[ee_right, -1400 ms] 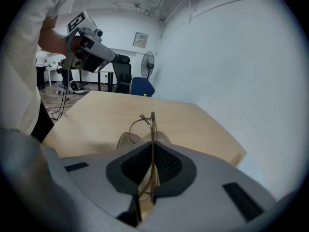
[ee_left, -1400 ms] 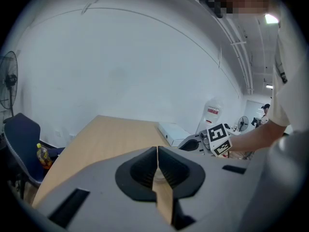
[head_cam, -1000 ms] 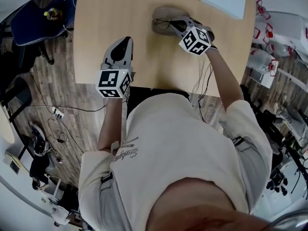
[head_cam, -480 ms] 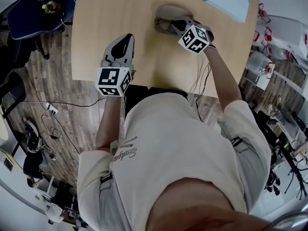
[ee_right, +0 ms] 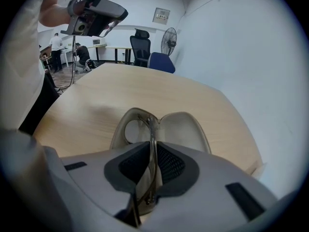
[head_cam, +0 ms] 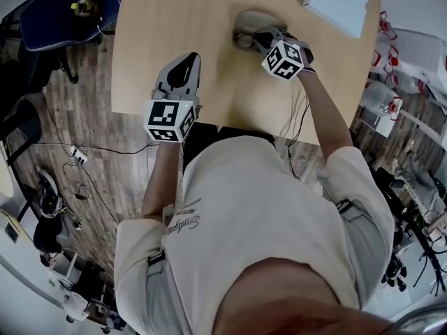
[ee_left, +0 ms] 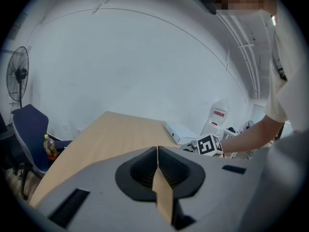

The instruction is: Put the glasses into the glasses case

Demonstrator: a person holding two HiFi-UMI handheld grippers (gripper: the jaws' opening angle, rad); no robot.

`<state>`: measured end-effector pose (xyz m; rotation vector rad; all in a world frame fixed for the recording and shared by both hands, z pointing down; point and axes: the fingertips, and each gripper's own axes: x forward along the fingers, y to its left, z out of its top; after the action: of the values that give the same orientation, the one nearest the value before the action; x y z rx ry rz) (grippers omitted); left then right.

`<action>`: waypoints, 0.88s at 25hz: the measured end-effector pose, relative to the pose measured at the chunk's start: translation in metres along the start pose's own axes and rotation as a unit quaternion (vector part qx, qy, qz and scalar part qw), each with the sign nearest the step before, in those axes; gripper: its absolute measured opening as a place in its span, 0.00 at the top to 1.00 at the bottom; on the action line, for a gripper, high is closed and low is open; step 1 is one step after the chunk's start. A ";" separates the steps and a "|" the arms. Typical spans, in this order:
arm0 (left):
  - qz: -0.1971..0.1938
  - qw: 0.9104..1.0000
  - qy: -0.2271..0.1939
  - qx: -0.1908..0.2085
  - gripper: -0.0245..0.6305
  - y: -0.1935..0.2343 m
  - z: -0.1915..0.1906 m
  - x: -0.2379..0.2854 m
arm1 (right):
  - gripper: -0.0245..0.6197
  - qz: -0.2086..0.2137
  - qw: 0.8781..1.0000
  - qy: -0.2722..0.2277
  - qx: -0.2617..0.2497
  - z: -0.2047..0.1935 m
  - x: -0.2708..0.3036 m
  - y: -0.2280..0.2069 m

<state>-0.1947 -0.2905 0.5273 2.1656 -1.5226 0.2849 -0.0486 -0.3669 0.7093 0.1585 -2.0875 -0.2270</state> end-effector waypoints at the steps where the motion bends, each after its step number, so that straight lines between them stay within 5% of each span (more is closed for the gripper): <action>1: 0.000 1.000 0.002 0.000 0.94 0.000 0.000 -0.001 | 0.89 -0.002 1.000 0.001 -0.006 0.001 0.001 0.000; 13: -0.027 0.999 -0.003 0.027 0.94 -0.004 0.018 -0.014 | 0.85 -0.086 0.996 0.001 0.018 0.014 -0.014 -0.011; 22: -0.070 0.996 -0.013 0.057 0.94 -0.010 0.036 -0.020 | 0.94 -0.163 0.976 -0.031 0.139 0.017 -0.070 0.000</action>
<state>-0.1961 -0.2892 0.4848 2.3601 -1.3903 0.3044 -0.0279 -0.3512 0.6418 0.6737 -2.1399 -0.1354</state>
